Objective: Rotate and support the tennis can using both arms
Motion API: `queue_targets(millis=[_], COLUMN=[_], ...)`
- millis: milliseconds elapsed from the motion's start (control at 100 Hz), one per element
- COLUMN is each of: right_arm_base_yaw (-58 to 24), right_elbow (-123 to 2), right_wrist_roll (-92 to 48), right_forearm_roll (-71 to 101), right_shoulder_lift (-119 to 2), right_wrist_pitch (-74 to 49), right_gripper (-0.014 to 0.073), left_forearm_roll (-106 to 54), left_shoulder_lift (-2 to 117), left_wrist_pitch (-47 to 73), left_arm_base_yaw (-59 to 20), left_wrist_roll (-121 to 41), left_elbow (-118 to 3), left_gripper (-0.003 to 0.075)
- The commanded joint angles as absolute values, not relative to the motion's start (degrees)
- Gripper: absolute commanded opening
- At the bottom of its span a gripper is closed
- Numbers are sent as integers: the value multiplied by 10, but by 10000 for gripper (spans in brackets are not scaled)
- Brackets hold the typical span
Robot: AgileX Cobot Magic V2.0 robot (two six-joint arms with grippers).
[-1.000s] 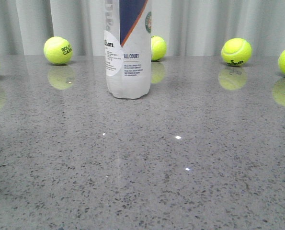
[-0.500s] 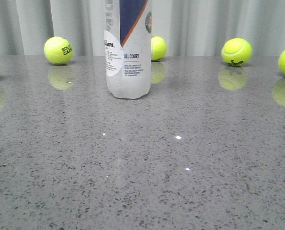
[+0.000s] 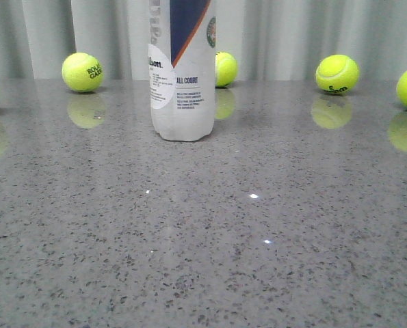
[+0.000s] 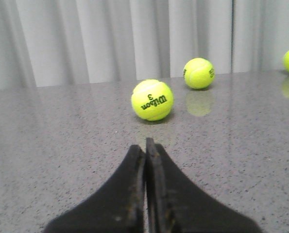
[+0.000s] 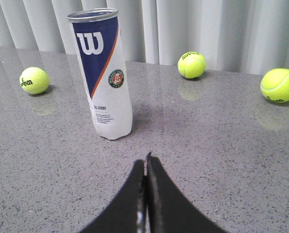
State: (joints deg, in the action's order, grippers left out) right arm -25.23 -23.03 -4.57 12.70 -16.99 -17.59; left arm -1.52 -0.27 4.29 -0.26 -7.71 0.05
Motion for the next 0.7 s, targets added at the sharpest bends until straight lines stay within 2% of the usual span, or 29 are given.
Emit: queue_targets(millis=[0, 140, 690], right_arm_base_yaw=[-252, -252, -252], right_elbow=[-246, -246, -246], right_wrist_roll=[-51, -51, -51], right_forearm_roll=[124, 124, 124], right_shoulder_lift=[-175, -175, -175], right_wrist_pitch=[-128, -128, -128], right_gripper=[-62, -62, -62], left_forearm_roll=[-7, -7, -6], left_shoulder_lift=[-22, -22, -22], left_wrist_pitch=[8, 23, 55], left_arm_base_yaw=[6, 6, 6], left_wrist_roll=[-72, -31, -33], left_elbow=[26, 26, 26], left_gripper=[-19, -19, -19])
